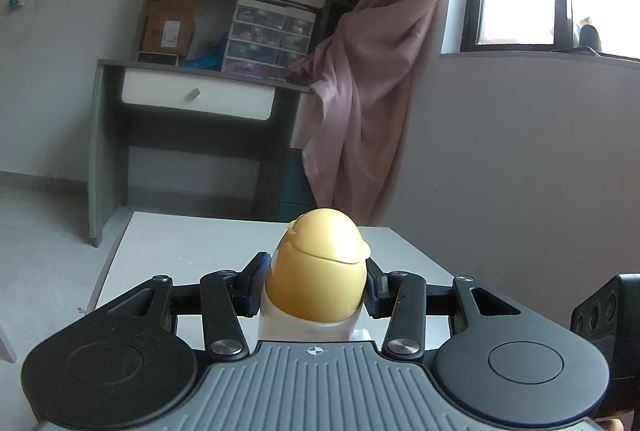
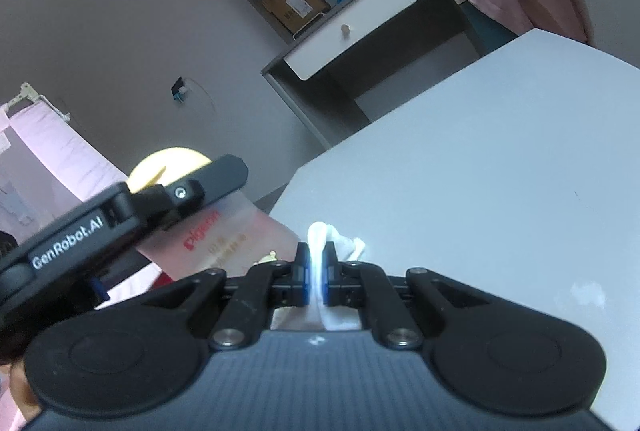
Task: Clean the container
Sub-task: 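Rub the tissue against the bottle's base with the right gripper, then wipe the tissue over the bear print on the bottle with the right gripper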
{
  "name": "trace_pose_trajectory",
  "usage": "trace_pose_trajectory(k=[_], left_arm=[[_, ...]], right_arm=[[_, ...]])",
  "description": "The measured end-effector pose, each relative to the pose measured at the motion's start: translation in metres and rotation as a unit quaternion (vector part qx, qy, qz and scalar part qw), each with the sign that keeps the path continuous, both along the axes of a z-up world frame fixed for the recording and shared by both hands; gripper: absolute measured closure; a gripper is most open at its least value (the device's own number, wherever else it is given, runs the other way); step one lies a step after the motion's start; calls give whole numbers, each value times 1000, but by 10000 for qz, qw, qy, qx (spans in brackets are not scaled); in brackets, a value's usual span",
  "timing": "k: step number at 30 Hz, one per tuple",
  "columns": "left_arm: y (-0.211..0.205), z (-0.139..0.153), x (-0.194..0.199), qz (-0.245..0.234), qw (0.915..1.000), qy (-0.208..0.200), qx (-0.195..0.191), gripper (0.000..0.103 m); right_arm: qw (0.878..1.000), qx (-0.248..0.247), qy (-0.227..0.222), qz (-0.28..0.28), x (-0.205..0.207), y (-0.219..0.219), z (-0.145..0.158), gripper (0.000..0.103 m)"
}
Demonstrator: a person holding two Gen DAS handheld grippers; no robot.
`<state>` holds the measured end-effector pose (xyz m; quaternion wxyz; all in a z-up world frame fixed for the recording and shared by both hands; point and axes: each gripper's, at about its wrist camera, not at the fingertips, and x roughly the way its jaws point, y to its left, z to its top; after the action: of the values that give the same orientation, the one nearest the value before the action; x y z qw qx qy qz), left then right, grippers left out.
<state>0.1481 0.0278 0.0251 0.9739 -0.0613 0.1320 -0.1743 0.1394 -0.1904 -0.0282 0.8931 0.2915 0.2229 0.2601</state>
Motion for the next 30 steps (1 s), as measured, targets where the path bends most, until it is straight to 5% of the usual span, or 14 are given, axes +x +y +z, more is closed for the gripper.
trace_pose_trajectory(k=[19,30], left_arm=[[1,1,-3,1,10000,52,-45,56],[1,1,-2,32,10000,52,-12,56]], right_arm=[[9977,135,-636,172,-31,0,26,97],[9990,183,-328,234,-24,1,13,97]])
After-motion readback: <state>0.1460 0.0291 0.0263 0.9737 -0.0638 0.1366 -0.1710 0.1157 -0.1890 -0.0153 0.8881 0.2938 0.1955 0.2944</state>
